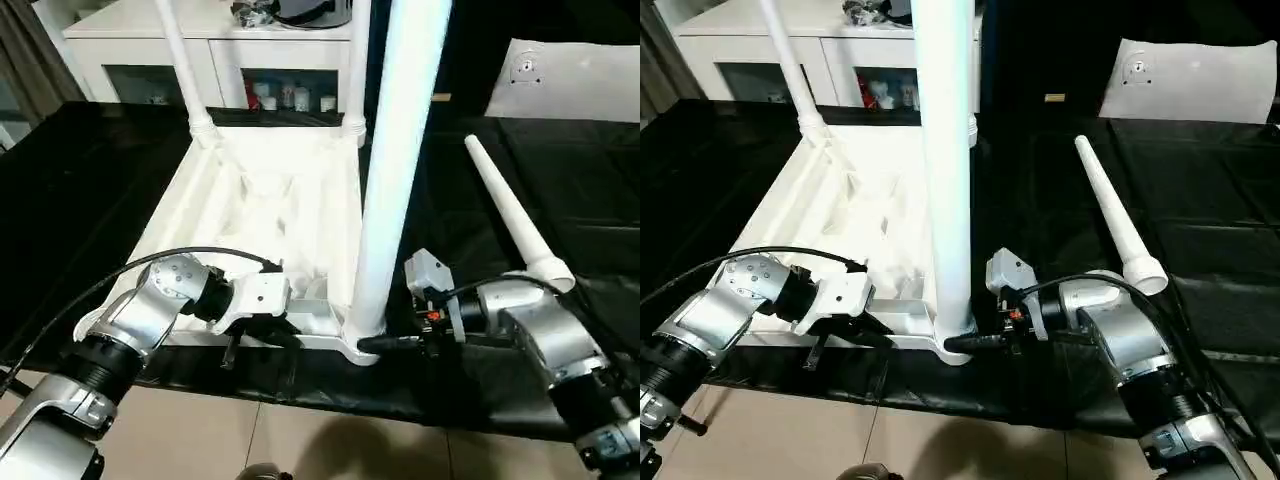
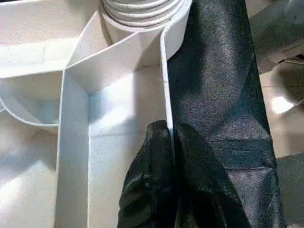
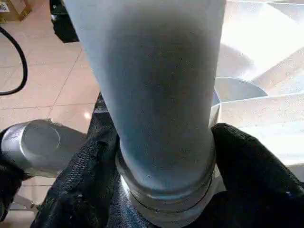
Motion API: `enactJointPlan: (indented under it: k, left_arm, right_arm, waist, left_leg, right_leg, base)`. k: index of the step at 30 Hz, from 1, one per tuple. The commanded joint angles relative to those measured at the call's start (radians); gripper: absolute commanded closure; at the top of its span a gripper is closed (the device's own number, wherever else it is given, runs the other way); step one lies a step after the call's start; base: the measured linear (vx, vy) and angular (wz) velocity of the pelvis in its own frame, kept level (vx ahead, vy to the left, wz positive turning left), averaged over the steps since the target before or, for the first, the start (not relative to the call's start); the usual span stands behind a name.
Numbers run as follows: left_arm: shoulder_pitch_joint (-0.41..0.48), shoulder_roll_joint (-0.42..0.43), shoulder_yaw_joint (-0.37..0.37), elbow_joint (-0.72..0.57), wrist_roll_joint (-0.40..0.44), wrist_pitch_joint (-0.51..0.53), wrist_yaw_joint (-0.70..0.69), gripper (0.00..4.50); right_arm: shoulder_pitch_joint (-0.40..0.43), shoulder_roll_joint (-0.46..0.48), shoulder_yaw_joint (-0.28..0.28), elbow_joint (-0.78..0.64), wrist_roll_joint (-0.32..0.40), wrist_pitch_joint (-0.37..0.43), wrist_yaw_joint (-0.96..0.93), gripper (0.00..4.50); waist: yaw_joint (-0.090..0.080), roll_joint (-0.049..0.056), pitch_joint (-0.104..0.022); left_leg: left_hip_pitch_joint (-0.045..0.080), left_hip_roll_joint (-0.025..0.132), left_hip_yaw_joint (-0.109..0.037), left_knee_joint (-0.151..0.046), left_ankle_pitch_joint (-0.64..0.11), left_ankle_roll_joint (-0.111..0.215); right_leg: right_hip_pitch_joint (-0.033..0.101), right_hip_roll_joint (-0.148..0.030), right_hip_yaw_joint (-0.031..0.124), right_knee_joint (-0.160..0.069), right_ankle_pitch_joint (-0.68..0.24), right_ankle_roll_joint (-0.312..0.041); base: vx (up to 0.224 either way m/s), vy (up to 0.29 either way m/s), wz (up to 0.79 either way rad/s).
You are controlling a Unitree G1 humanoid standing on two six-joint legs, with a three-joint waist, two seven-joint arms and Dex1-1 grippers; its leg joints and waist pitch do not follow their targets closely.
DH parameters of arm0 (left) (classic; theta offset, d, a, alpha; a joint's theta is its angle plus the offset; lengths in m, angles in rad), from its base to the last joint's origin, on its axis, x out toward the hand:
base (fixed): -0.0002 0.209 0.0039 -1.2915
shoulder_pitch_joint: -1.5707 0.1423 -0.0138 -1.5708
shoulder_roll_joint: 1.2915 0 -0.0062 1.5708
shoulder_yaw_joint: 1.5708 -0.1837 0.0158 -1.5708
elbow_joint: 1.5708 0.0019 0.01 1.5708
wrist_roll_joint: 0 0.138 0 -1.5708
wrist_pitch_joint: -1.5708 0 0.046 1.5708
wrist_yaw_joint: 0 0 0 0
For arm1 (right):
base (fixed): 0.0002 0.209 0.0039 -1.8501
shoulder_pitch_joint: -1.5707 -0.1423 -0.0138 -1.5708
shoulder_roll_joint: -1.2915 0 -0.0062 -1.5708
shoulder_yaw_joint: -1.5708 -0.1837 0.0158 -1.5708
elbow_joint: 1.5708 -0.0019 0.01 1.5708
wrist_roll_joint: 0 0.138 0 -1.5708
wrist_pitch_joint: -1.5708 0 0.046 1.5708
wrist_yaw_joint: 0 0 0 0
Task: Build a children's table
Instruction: Rotate leg to tighten
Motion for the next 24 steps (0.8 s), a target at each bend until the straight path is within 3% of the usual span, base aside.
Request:
enactJointPlan:
  k: [1,7,10,13,14,15,17,18,20,21,24]
  left_arm:
    - [0.009,0.004,-0.047,0.014,0.044,-0.014,-0.036,4.5]
    - [0.019,-0.008,-0.025,0.015,0.026,0.008,-0.016,4.5]
    - [0.03,-0.036,0.011,0.002,0.0,0.07,0.046,4.5]
    - [0.04,-0.09,0.071,-0.022,-0.038,0.187,0.157,4.5]
    - [0.041,-0.106,0.088,-0.029,-0.05,0.215,0.184,4.5]
    - [0.042,-0.127,0.108,-0.039,-0.061,0.246,0.221,4.5]
    - [0.043,-0.165,0.14,-0.057,-0.068,0.305,0.293,4.5]
    - [0.044,-0.208,0.171,-0.075,-0.072,0.356,0.371,4.5]
    - [0.047,-0.251,0.197,-0.1,-0.078,0.409,0.44,4.5]
    - [0.048,-0.268,0.205,-0.107,-0.074,0.424,0.471,4.5]
    - [0.048,-0.355,0.238,-0.142,-0.05,0.5,0.619,4.5]
  right_arm:
    - [-0.011,0.007,0.003,0.016,0.003,0.005,0.014,1.63]
    - [-0.003,0.022,0.001,0.012,0.019,0.026,0.007,1.83]
    - [0.026,0.041,-0.014,-0.01,0.039,0.058,-0.032,1.85]
    - [0.064,0.099,-0.044,-0.03,0.034,0.08,-0.16,1.85]
    - [0.071,0.116,-0.051,-0.031,0.027,0.081,-0.199,1.85]
    - [0.078,0.143,-0.06,-0.027,0.013,0.083,-0.259,1.85]
    - [0.084,0.196,-0.079,-0.017,-0.008,0.098,-0.371,1.86]
    - [0.086,0.25,-0.104,-0.007,-0.012,0.126,-0.473,1.86]
    - [0.083,0.296,-0.126,0.003,-0.009,0.153,-0.549,1.86]
    - [0.08,0.313,-0.136,0.009,-0.008,0.159,-0.579,1.86]
    - [0.052,0.402,-0.186,0.045,-0.013,0.188,-0.74,1.86]
  waist:
    - [-0.006,-0.013,-0.073]
    - [-0.007,-0.013,-0.071]
    - [-0.008,-0.012,-0.07]
    - [-0.012,-0.008,-0.059]
    - [-0.02,-0.009,-0.05]
    - [-0.028,-0.013,-0.051]
    - [-0.049,-0.008,-0.049]
    - [-0.066,-0.013,-0.049]
    - [-0.089,-0.008,-0.05]
    - [-0.1,-0.008,-0.051]
    - [-0.12,-0.005,-0.053]
  left_leg:
    - [0.006,0.074,-0.025,-0.067,-0.11,0.084]
    - [0.007,0.074,-0.025,-0.069,-0.128,0.077]
    - [0.009,0.073,-0.022,-0.068,-0.134,0.076]
    - [0.016,0.072,-0.022,-0.074,-0.19,0.056]
    - [0.027,0.069,-0.022,-0.077,-0.248,0.035]
    - [0.033,0.058,-0.026,-0.074,-0.285,0.022]
    - [0.031,0.058,-0.03,-0.076,-0.299,0.009]
    - [0.027,0.056,-0.034,-0.077,-0.315,0.005]
    - [0.022,0.057,-0.04,-0.076,-0.332,0.003]
    - [0.025,0.051,-0.038,-0.071,-0.342,0.013]
    - [0.013,0.057,-0.042,-0.076,-0.333,0.027]
  right_leg:
    - [0.056,-0.092,0.077,-0.064,-0.285,-0.107]
    - [0.056,-0.092,0.076,-0.069,-0.314,-0.099]
    - [0.054,-0.091,0.076,-0.072,-0.326,-0.098]
    - [0.052,-0.093,0.073,-0.087,-0.422,-0.077]
    - [0.047,-0.092,0.066,-0.102,-0.509,-0.058]
    - [0.05,-0.091,0.055,-0.113,-0.579,-0.027]
    - [0.049,-0.089,0.051,-0.121,-0.591,-0.007]
    - [0.055,-0.087,0.042,-0.123,-0.593,0.004]
    - [0.059,-0.089,0.036,-0.125,-0.587,0.012]
    - [0.056,-0.09,0.032,-0.131,-0.59,0.018]
    - [0.064,-0.093,0.03,-0.126,-0.548,0.012]
  base:
    - [0.0,0.0,0.0]
    - [0.0,0.0,0.0]
    - [0.0,0.0,0.0]
    - [0.0,0.0,0.0]
    - [0.0,0.0,0.0]
    - [0.0,0.0,0.0]
    - [0.0,0.0,0.0]
    - [0.0,0.0,0.0]
    - [0.0,0.0,0.0]
    - [0.0,0.0,0.0]
    - [0.0,0.0,0.0]
